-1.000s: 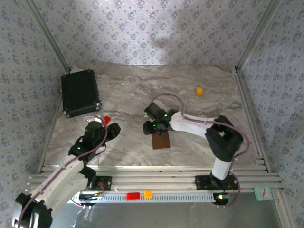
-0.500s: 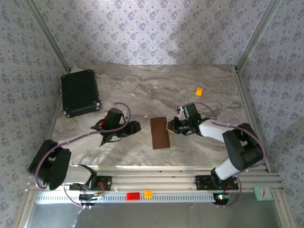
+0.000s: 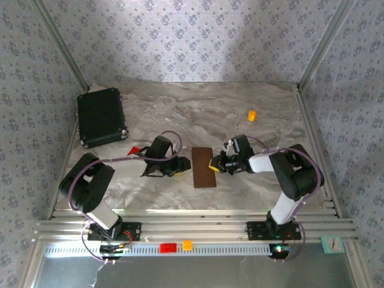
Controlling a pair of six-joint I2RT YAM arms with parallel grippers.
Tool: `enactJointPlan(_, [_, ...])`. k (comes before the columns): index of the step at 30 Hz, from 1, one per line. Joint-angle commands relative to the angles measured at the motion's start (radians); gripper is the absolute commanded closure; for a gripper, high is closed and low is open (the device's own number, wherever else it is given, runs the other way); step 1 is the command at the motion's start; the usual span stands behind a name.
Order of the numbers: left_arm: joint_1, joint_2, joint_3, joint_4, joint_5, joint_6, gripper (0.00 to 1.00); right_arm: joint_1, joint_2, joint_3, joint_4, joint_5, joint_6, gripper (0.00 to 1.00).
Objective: Fold a paper plane with a square sheet of paper (pick it up from the middle)
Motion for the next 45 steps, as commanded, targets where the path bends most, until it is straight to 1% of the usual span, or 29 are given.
enactJointPlan(1, [-0.012, 0.029, 0.043, 0.031, 0.039, -0.017, 0.46, -0.015, 0.033, -0.059, 0.044, -0.020, 0.040, 0.92])
enactJointPlan(7, [-0.036, 0.095, 0.093, 0.027, 0.065, -0.022, 0.48, -0.030, 0.068, -0.096, 0.146, -0.044, 0.086, 0.92])
enactJointPlan(14, [-0.048, 0.137, 0.118, 0.037, 0.075, -0.033, 0.57, -0.035, 0.071, -0.103, 0.162, -0.046, 0.091, 0.92])
enactJointPlan(17, [-0.050, 0.145, 0.118, 0.049, 0.084, -0.038, 0.62, -0.036, 0.070, -0.104, 0.159, -0.045, 0.091, 0.91])
enactJointPlan(27, [-0.053, 0.145, 0.108, 0.093, 0.111, -0.053, 0.85, -0.036, 0.059, -0.098, 0.153, -0.048, 0.092, 0.89])
enactJointPlan(30, [-0.052, 0.134, 0.106, 0.083, 0.104, -0.047, 0.92, -0.036, 0.036, -0.084, 0.143, -0.062, 0.082, 0.85])
enactJointPlan(31, [-0.052, 0.131, 0.105, 0.083, 0.106, -0.046, 0.94, -0.036, 0.023, -0.077, 0.131, -0.063, 0.074, 0.82])
enactJointPlan(34, [-0.045, 0.119, 0.105, 0.075, 0.117, -0.039, 0.97, -0.030, -0.047, -0.042, 0.011, -0.032, 0.016, 0.71])
enactJointPlan(37, [-0.039, 0.100, 0.099, 0.068, 0.121, -0.041, 0.97, 0.000, -0.167, -0.005, -0.147, 0.061, -0.073, 0.66])
enactJointPlan(41, [-0.030, 0.069, 0.094, 0.036, 0.128, -0.048, 0.97, 0.084, -0.347, 0.029, -0.366, 0.304, -0.226, 0.60])
enactJointPlan(43, [-0.030, 0.052, 0.095, 0.019, 0.130, -0.047, 0.97, 0.151, -0.424, 0.019, -0.400, 0.432, -0.311, 0.58])
enactJointPlan(45, [-0.028, 0.038, 0.097, 0.002, 0.127, -0.048, 0.97, 0.229, -0.486, -0.012, -0.386, 0.559, -0.396, 0.56])
